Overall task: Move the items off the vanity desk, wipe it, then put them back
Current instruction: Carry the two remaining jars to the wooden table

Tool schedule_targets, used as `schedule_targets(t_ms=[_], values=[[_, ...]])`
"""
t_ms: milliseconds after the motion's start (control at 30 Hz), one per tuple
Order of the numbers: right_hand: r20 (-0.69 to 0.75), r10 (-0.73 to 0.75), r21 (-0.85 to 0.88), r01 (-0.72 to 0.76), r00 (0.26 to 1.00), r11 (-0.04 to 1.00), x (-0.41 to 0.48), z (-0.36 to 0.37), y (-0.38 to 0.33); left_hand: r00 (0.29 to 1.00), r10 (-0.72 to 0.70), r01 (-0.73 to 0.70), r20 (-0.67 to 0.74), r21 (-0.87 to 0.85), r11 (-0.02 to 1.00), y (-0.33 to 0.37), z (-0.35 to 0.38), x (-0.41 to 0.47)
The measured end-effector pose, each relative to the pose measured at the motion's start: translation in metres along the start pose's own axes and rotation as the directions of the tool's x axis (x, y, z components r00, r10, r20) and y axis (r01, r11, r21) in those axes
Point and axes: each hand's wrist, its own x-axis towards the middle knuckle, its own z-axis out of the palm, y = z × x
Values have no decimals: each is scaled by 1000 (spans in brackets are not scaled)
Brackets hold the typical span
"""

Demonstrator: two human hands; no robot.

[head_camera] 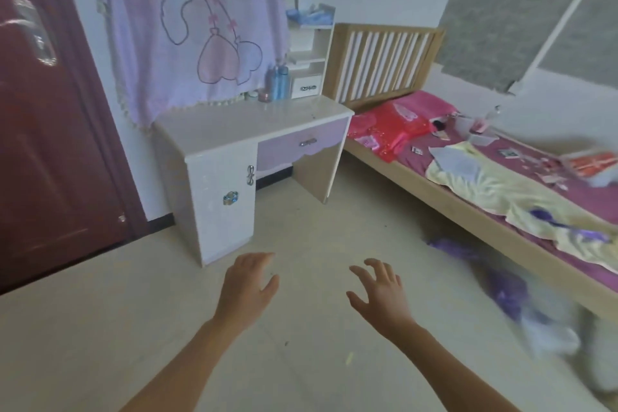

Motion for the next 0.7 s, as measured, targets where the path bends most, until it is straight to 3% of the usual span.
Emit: schedule_targets(t_ms=[167,433,700], values=[[-67,-47,-2,47,997,999,36,3,44,1000,2,-2,-4,31,1000,17,19,44],[-204,-171,80,191,964,978,171,13,54,985,-111,120,-133,60,991,-20,33,155],[-195,-19,273,73,981,959,312,21,114,974,-164,159,-156,-48,986,-44,46,309]])
